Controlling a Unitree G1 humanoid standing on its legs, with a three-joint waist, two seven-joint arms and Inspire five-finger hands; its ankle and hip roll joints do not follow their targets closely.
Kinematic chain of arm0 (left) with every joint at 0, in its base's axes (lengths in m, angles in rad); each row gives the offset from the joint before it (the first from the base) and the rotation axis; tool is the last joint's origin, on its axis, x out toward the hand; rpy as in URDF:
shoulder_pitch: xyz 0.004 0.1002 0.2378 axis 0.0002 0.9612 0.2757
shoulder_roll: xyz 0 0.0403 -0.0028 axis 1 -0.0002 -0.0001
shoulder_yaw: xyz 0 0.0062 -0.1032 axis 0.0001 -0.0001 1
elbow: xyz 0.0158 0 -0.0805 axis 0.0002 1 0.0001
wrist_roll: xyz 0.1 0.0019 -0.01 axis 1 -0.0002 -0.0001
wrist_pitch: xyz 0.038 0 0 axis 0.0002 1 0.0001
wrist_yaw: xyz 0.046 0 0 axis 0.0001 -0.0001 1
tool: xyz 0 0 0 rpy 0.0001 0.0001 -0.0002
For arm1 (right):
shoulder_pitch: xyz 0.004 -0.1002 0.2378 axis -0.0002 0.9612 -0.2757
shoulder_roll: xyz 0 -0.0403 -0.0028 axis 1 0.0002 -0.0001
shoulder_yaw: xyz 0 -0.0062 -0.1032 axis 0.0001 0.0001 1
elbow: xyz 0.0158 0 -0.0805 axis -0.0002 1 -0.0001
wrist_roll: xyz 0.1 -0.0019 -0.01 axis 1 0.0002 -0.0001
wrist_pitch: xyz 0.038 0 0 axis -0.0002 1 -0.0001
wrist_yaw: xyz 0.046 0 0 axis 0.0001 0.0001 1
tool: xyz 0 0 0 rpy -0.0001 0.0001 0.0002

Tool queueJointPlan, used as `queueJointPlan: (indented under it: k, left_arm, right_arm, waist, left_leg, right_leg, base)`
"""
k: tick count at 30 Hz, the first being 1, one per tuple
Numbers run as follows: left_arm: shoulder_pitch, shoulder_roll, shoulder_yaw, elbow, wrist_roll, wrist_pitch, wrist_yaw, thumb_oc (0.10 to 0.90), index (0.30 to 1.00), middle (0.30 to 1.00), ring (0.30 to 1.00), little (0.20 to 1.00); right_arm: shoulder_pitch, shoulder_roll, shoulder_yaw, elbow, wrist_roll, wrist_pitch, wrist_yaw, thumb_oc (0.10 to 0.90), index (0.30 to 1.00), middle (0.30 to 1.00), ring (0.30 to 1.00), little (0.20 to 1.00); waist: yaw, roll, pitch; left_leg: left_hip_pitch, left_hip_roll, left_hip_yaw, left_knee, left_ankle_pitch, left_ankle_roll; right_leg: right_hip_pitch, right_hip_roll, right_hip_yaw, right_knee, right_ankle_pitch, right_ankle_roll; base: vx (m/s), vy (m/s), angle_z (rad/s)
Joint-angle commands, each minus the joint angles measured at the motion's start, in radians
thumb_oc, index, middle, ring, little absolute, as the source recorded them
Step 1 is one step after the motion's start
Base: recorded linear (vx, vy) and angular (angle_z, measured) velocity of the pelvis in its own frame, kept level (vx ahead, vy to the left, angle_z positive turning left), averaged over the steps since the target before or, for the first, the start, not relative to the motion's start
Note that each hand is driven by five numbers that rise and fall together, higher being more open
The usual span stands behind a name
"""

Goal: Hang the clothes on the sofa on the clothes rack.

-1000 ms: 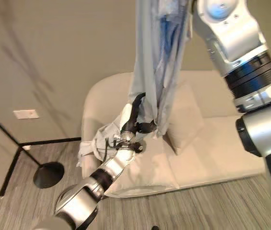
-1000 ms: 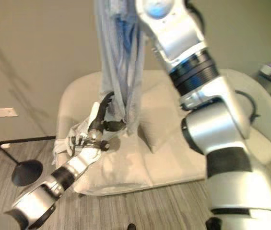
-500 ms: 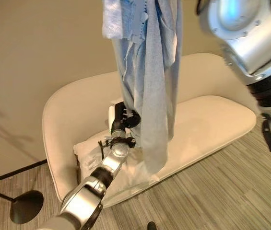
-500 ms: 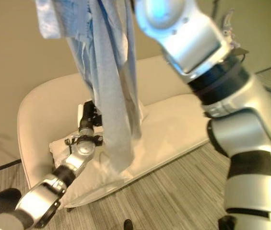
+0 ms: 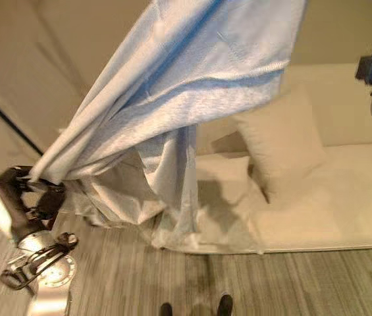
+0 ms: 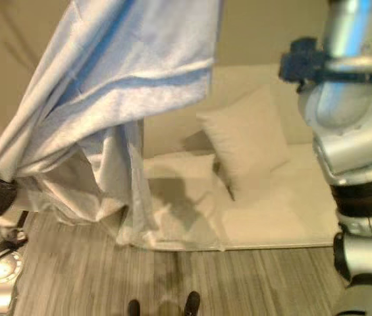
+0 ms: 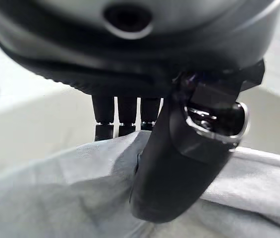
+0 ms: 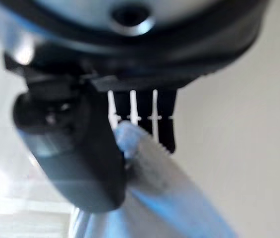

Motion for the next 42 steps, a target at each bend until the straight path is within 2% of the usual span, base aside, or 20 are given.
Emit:
queueJointPlan:
  k: [1, 3, 7, 9, 10, 13, 14, 16, 17, 18, 19, 20, 22, 25, 26, 29, 30, 33, 39, 42]
  left_arm:
    - [-0.107, 0.128, 0.133, -0.149, 0.199, -0.027, 0.120, 0.400, 0.300, 0.300, 0.300, 0.300]
    - [-0.086, 0.153, 0.194, -0.187, 0.281, -0.019, 0.147, 0.400, 0.300, 0.300, 0.300, 0.300]
    - [-0.105, 0.176, 0.191, -0.217, 0.335, -0.037, 0.169, 0.400, 0.300, 0.300, 0.300, 0.300]
    - [-0.109, 0.180, 0.166, -0.236, 0.343, -0.052, 0.163, 0.400, 0.300, 0.300, 0.300, 0.300]
    - [-0.132, 0.166, 0.104, -0.236, 0.330, -0.065, 0.171, 0.400, 0.300, 0.300, 0.300, 0.300]
    - [-0.133, 0.146, 0.068, -0.236, 0.319, -0.070, 0.174, 0.400, 0.300, 0.300, 0.300, 0.300]
    - [-0.130, 0.145, 0.041, -0.232, 0.328, -0.070, 0.173, 0.400, 0.300, 0.300, 0.300, 0.300]
    - [-0.136, 0.142, 0.019, -0.232, 0.330, -0.075, 0.166, 0.400, 0.300, 0.300, 0.300, 0.300]
    - [-0.138, 0.148, -0.006, -0.248, 0.347, -0.080, 0.133, 0.400, 0.300, 0.300, 0.300, 0.300]
    - [-0.138, 0.148, -0.011, -0.249, 0.348, -0.080, 0.132, 0.400, 0.300, 0.300, 0.300, 0.300]
    - [-0.140, 0.155, -0.037, -0.249, 0.351, -0.085, 0.119, 0.400, 0.300, 0.300, 0.300, 0.300]
    - [-0.142, 0.155, -0.040, -0.247, 0.352, -0.082, 0.120, 0.400, 0.300, 0.300, 0.300, 0.300]
    - [-0.151, 0.207, -0.032, -0.253, 0.395, -0.053, 0.127, 0.400, 0.300, 0.300, 0.300, 0.300]
    - [-0.163, 0.224, -0.013, -0.263, 0.416, -0.037, 0.146, 0.400, 0.300, 0.300, 0.300, 0.300]
    - [-0.172, 0.230, -0.009, -0.267, 0.433, -0.029, 0.161, 0.400, 0.300, 0.300, 0.300, 0.300]
    - [-0.238, 0.262, -0.024, -0.235, 0.498, -0.005, 0.185, 0.400, 0.300, 0.300, 0.300, 0.300]
    - [-0.239, 0.261, -0.025, -0.234, 0.500, -0.005, 0.186, 0.400, 0.300, 0.300, 0.300, 0.300]
    - [-0.263, 0.271, -0.021, -0.231, 0.531, 0.021, 0.197, 0.400, 0.300, 0.300, 0.300, 0.300]
    - [-0.244, 0.228, -0.030, -0.221, 0.575, 0.030, 0.209, 0.400, 0.300, 0.300, 0.300, 0.300]
    - [-0.223, 0.215, -0.017, -0.229, 0.560, 0.016, 0.194, 0.400, 0.300, 0.300, 0.300, 0.300]
  right_arm:
    - [0.151, 0.084, -0.247, -0.054, -0.229, -0.014, -0.057, 0.400, 0.300, 0.300, 0.300, 0.300]
    - [0.395, 0.207, -0.337, -0.110, -0.377, 0.033, -0.061, 0.400, 0.300, 0.300, 0.300, 0.300]
    - [0.535, 0.326, -0.347, -0.135, -0.451, 0.054, -0.077, 0.400, 0.300, 0.300, 0.300, 0.300]
    - [0.565, 0.351, -0.350, -0.142, -0.479, 0.066, -0.095, 0.400, 0.300, 0.300, 0.300, 0.300]
    - [0.589, 0.388, -0.345, -0.140, -0.497, 0.080, -0.149, 0.400, 0.300, 0.300, 0.300, 0.300]
    - [0.608, 0.408, -0.352, -0.134, -0.497, 0.088, -0.174, 0.400, 0.300, 0.300, 0.300, 0.300]
    - [0.617, 0.408, -0.362, -0.124, -0.501, 0.088, -0.200, 0.400, 0.300, 0.300, 0.300, 0.300]
    - [0.644, 0.409, -0.381, -0.118, -0.507, 0.097, -0.210, 0.400, 0.300, 0.300, 0.300, 0.300]
    - [0.688, 0.423, -0.423, -0.118, -0.527, 0.117, -0.219, 0.400, 0.300, 0.300, 0.300, 0.300]
    - [0.694, 0.425, -0.428, -0.123, -0.528, 0.118, -0.218, 0.400, 0.300, 0.300, 0.300, 0.300]
    - [0.775, 0.456, -0.491, -0.128, -0.559, 0.149, -0.236, 0.400, 0.300, 0.300, 0.300, 0.300]
    - [0.791, 0.475, -0.503, -0.139, -0.572, 0.158, -0.239, 0.400, 0.300, 0.300, 0.300, 0.300]
    - [0.822, 0.523, -0.514, -0.162, -0.678, 0.239, -0.268, 0.400, 0.300, 0.300, 0.300, 0.300]
    - [0.786, 0.508, -0.488, -0.156, -0.764, 0.284, -0.310, 0.400, 0.300, 0.300, 0.300, 0.300]
    - [0.776, 0.509, -0.481, -0.162, -0.772, 0.282, -0.317, 0.400, 0.300, 0.300, 0.300, 0.300]
    - [0.766, 0.474, -0.510, -0.175, -0.819, 0.272, -0.321, 0.400, 0.300, 0.300, 0.300, 0.300]
    - [0.765, 0.474, -0.510, -0.174, -0.822, 0.272, -0.322, 0.400, 0.300, 0.300, 0.300, 0.300]
    - [0.738, 0.408, -0.497, -0.164, -0.874, 0.264, -0.337, 0.400, 0.300, 0.300, 0.300, 0.300]
    - [0.771, 0.391, -0.511, -0.144, -0.882, 0.260, -0.357, 0.400, 0.300, 0.300, 0.300, 0.300]
    - [0.769, 0.396, -0.523, -0.147, -0.866, 0.251, -0.359, 0.400, 0.300, 0.300, 0.300, 0.300]
  waist:
    - [-0.038, -0.048, -0.054]
    - [-0.035, -0.046, -0.056]
    - [-0.053, -0.035, -0.058]
    - [-0.064, -0.028, -0.061]
    - [-0.082, -0.023, -0.048]
    - [-0.090, -0.012, -0.050]
    - [-0.086, -0.003, -0.054]
    - [-0.097, 0.001, -0.060]
    - [-0.114, 0.004, -0.073]
    - [-0.111, 0.001, -0.074]
    - [-0.116, -0.019, -0.089]
    - [-0.117, -0.028, -0.093]
    - [-0.109, -0.091, -0.091]
    - [-0.086, -0.099, -0.076]
    - [-0.091, -0.097, -0.071]
    - [-0.134, -0.114, -0.064]
    - [-0.131, -0.112, -0.063]
    - [-0.131, -0.116, -0.052]
    - [-0.148, -0.159, -0.066]
    - [-0.137, -0.145, -0.097]
  left_leg:
    - [-0.014, 0.054, 0.088, -0.044, 0.112, -0.053]
    - [0.041, 0.068, 0.091, -0.022, 0.079, -0.051]
    - [0.093, 0.133, 0.065, -0.005, 0.097, -0.081]
    - [0.098, 0.171, 0.049, -0.013, 0.140, -0.101]
    - [0.086, 0.259, 0.030, -0.019, 0.251, -0.138]
    - [0.085, 0.280, -0.005, -0.045, 0.285, -0.155]
    - [0.078, 0.268, -0.074, -0.047, 0.278, -0.155]
    - [0.076, 0.262, -0.073, -0.047, 0.225, -0.155]
    - [0.080, 0.255, -0.018, -0.052, 0.086, -0.150]
    - [0.078, 0.250, -0.018, -0.051, 0.085, -0.148]
    - [0.080, 0.188, 0.017, -0.054, -0.030, -0.115]
    - [0.086, 0.158, 0.019, -0.054, -0.061, -0.099]
    - [0.116, -0.003, 0.028, -0.054, -0.147, -0.004]
    - [0.144, -0.055, 0.058, -0.054, -0.173, 0.033]
    - [0.152, -0.076, 0.050, -0.054, -0.181, 0.052]
    - [0.180, -0.133, 0.031, -0.054, -0.170, 0.111]
    - [0.178, -0.129, 0.035, -0.054, -0.167, 0.110]
    - [0.210, -0.146, 0.057, -0.054, -0.172, 0.132]
    - [0.233, -0.162, 0.050, -0.054, -0.199, 0.113]
    - [0.234, -0.138, 0.077, -0.032, -0.205, 0.093]
  right_leg:
    - [0.134, -0.094, -0.061, 0.005, -0.168, 0.110]
    - [0.138, -0.117, -0.086, 0.005, -0.155, 0.112]
    - [0.125, -0.162, -0.106, 0.009, -0.130, 0.127]
    - [0.118, -0.183, -0.119, 0.012, -0.117, 0.138]
    - [0.099, -0.247, -0.133, 0.030, -0.093, 0.172]
    - [0.087, -0.279, -0.128, 0.041, -0.083, 0.198]
    - [0.082, -0.312, -0.106, 0.047, -0.063, 0.220]
    - [0.085, -0.347, -0.117, 0.056, -0.054, 0.237]
    - [0.103, -0.379, -0.128, 0.067, -0.048, 0.257]
    - [0.102, -0.382, -0.129, 0.066, -0.044, 0.258]
    - [0.117, -0.449, -0.152, 0.086, 0.001, 0.281]
    - [0.121, -0.469, -0.152, 0.097, 0.017, 0.281]
    - [0.109, -0.605, -0.167, 0.183, 0.153, 0.281]
    - [0.094, -0.655, -0.233, 0.215, 0.200, 0.281]
    - [0.090, -0.632, -0.222, 0.240, 0.172, 0.281]
    - [0.035, -0.397, -0.073, 0.369, -0.018, 0.232]
    - [0.029, -0.395, -0.072, 0.375, -0.021, 0.224]
    - [-0.068, -0.246, -0.152, 0.480, -0.116, 0.176]
    - [-0.016, -0.102, -0.101, 0.232, -0.127, 0.120]
    - [0.055, -0.080, -0.099, 0.133, -0.131, 0.116]
  base:
    - [-0.08, 0.024, 1.33]
    - [-0.08, 0.083, 1.02]
    - [-0.08, 0.188, 0.42]
    - [-0.09, 0.360, 0.24]
    - [-0.10, 0.361, 0.10]
    - [-0.08, 0.493, 0.27]
    - [-0.05, 0.467, 0.19]
    - [-0.02, 0.441, 0.39]
    - [0.02, 0.257, 0.53]
    - [0.03, 0.578, 0.67]
    - [0.04, 0.485, 0.59]
    - [0.04, 0.760, 0.72]
    - [-0.03, 0.740, 0.56]
    - [-0.03, 0.435, -0.22]
    - [0.00, 0.384, -0.63]
    - [0.07, 0.352, -0.03]
    - [0.05, 0.148, 0.43]
    - [0.07, 0.160, -0.14]
    - [0.12, 0.005, -0.12]
    - [0.18, -0.058, -0.02]
